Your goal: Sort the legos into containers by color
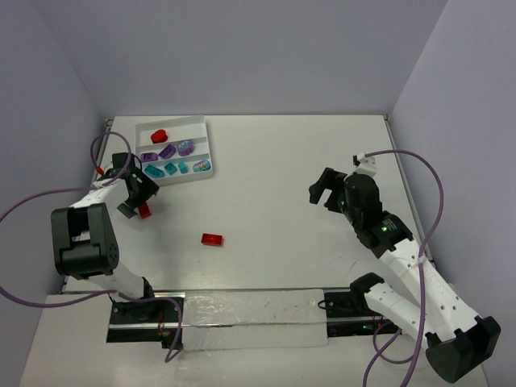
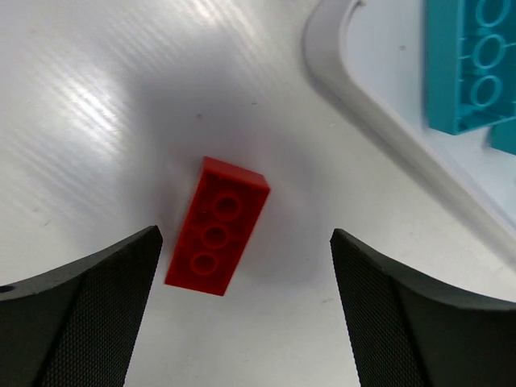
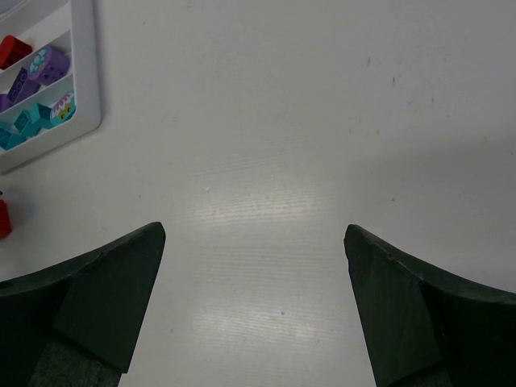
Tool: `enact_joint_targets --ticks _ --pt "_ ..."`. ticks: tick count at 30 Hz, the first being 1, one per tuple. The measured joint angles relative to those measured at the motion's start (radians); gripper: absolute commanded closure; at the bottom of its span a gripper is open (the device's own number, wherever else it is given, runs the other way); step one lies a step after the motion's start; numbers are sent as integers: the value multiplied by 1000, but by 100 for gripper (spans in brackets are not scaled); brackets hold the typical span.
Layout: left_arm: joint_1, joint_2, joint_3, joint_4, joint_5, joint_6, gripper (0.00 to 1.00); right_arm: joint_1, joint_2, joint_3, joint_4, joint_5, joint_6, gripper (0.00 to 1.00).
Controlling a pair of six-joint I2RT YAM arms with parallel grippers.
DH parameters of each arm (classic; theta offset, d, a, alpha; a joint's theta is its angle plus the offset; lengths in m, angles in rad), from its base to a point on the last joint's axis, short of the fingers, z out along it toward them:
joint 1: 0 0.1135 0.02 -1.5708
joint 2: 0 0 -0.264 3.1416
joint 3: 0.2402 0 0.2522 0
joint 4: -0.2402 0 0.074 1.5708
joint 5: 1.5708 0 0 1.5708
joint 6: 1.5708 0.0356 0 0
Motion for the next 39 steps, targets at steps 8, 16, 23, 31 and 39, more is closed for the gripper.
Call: enact_joint_targets --ticks 8,16,23,31,39 --pt "-44 28 31 -77 -128 -36 29 0 -8 2 -13 2 1 0" --pt "-69 55 35 -111 -179 -54 57 0 -8 2 -14 3 1 0" --pt "-83 65 61 -164 -210 -69 99 0 1 11 -14 6 1 0" --pt "-102 -90 286 -238 -175 -14 100 0 3 17 -28 31 0 0" --pt "-102 89 696 -186 -96 47 100 0 8 34 -37 33 1 0"
